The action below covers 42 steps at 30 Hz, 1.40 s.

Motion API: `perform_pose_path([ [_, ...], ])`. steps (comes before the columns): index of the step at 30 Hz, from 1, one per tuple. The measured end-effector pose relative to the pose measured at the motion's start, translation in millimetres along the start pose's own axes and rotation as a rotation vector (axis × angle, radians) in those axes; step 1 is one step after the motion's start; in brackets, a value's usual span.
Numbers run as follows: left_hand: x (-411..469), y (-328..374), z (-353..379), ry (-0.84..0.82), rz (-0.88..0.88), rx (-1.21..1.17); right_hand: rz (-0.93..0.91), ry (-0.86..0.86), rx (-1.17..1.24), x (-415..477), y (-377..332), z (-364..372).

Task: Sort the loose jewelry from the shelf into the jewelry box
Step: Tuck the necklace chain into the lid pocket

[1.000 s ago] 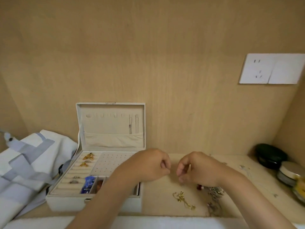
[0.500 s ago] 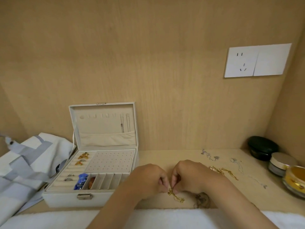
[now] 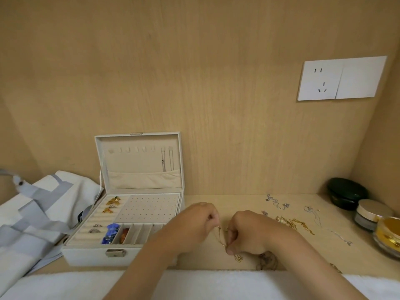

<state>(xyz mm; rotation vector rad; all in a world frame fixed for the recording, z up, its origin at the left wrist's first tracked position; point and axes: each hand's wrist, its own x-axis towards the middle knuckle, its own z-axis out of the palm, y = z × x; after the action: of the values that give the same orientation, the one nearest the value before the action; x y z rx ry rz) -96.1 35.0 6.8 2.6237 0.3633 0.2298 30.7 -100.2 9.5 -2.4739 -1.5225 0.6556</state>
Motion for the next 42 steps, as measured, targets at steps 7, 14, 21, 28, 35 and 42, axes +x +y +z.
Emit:
perform_pose_path([
  [7, 0, 8, -10, 0.138, -0.067, -0.509, -0.138, 0.105, 0.480, 0, -4, -7],
  [14, -3, -4, -39, 0.147, -0.060, -0.491, -0.276, 0.156, 0.820, -7, -9, -19],
  [21, -13, -3, -80, 0.074, -0.012, -0.155, -0.277, 0.166, 0.820, -2, -13, -23],
  [28, -9, -14, -106, 0.118, -0.023, -0.446, -0.320, 0.216, 0.865, 8, -50, -52],
  [35, -13, -30, -127, 0.157, 0.005, -1.075, -0.376, 0.217, 0.933, 19, -99, -92],
  [42, -17, -53, -160, 0.283, 0.018, -1.278, -0.403, 0.266, 0.921, 45, -141, -107],
])
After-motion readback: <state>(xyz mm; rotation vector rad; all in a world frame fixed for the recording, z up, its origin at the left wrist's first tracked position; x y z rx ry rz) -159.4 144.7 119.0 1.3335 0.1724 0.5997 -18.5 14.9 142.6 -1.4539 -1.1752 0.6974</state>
